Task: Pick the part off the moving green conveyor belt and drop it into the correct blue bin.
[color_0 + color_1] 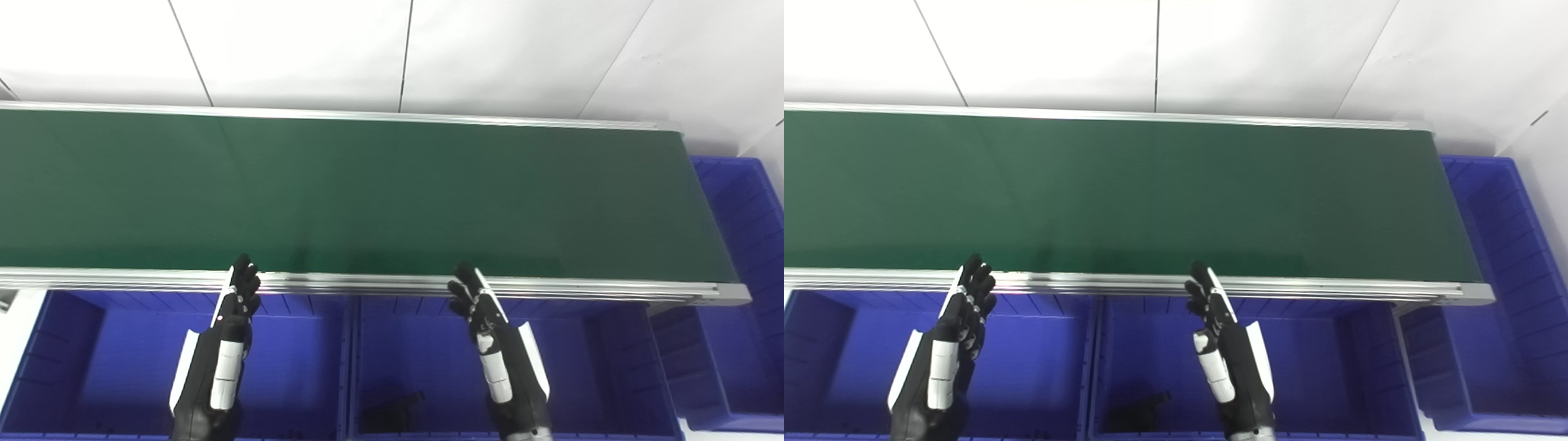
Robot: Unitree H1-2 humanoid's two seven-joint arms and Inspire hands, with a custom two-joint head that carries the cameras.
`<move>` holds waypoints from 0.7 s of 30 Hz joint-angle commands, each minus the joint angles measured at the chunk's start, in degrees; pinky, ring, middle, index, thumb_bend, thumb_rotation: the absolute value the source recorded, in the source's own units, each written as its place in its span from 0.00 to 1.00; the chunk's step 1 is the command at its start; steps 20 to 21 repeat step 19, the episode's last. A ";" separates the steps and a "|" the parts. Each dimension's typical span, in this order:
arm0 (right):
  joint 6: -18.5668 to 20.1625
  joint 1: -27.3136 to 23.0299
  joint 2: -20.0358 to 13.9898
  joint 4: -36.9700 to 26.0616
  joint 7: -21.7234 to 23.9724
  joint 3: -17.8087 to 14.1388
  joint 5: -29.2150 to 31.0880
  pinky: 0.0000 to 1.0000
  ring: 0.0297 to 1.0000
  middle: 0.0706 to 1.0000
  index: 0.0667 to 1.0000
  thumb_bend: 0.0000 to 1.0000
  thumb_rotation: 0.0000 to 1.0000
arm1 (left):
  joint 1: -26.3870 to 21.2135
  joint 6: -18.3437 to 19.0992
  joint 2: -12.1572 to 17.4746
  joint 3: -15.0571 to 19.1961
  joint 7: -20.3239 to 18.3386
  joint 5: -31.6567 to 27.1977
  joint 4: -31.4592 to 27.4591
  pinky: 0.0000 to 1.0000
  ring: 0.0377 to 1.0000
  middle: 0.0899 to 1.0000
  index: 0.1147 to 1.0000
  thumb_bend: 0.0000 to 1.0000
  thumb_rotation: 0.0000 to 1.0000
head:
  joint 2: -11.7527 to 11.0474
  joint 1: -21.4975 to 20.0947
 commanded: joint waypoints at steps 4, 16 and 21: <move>-6.90 -0.98 0.43 1.91 -2.31 1.74 -0.63 0.95 0.96 0.99 0.99 0.82 1.00 | 0.81 -3.27 0.19 -0.50 -0.11 0.49 -0.41 1.00 0.99 1.00 1.00 0.64 1.00 | -0.31 0.68; -9.28 -2.03 -1.90 4.16 -3.76 3.25 -1.80 0.93 0.96 0.99 0.98 0.81 0.99 | 1.34 -10.94 0.04 -0.48 0.70 2.69 1.55 1.00 1.00 1.00 1.00 0.64 1.00 | -0.74 2.16; -9.83 -2.18 -2.09 4.69 -4.19 3.21 -1.36 0.93 0.96 0.99 0.98 0.81 0.99 | 1.41 -12.30 -0.46 -0.46 0.99 2.95 2.00 1.00 1.00 1.00 1.00 0.67 0.98 | -0.80 2.16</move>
